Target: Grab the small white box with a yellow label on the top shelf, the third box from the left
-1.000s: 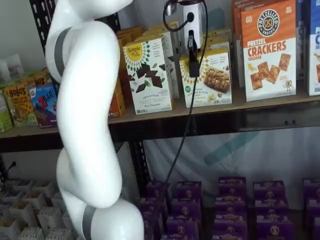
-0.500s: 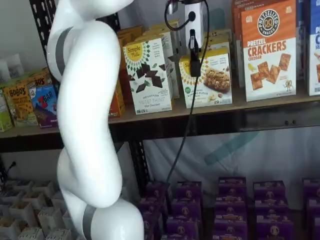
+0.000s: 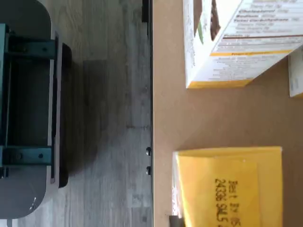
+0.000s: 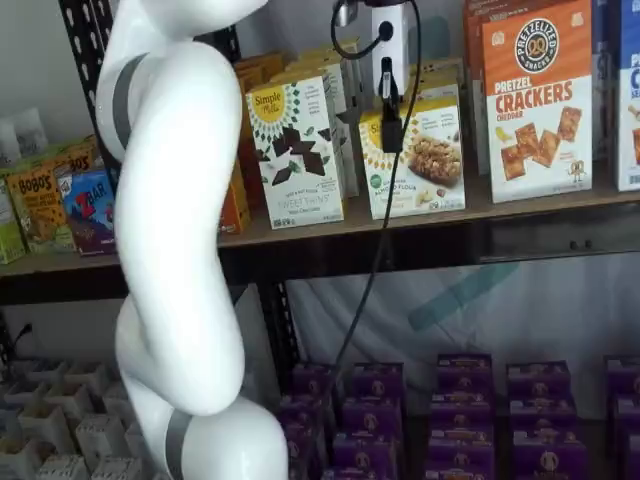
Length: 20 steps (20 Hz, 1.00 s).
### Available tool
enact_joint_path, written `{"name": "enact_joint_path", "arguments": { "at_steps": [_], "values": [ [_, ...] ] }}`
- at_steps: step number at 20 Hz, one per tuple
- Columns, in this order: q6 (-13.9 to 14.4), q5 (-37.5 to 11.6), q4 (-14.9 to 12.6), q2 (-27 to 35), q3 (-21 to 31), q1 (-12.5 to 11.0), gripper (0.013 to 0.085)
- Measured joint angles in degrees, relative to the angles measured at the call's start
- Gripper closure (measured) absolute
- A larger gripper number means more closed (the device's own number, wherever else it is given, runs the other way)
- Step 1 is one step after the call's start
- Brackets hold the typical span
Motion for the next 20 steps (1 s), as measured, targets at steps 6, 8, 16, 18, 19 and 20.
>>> {"name": "enact_joint_path", "arguments": {
  "at_steps": [6,8,16,18,19,20],
  "values": [
    [-0.08,0.86,0.56,-0.08,-0.44,-0.24,0.0690],
    [0.00,1.07,0.64,-0.79,0.04,-0.23,0.0690],
    [0.57,3.32,1.68,-7.25,5.29,-0.06,0.0690],
    [0.79,4.16,1.87,-9.51,7.20,0.04,0.0690],
    [0.98,4.37,1.87,-11.06,8.64,0.22,0.0690],
    [1.18,4.67,1.95,-12.57,9.98,0.39,0.0690]
  ]
}}
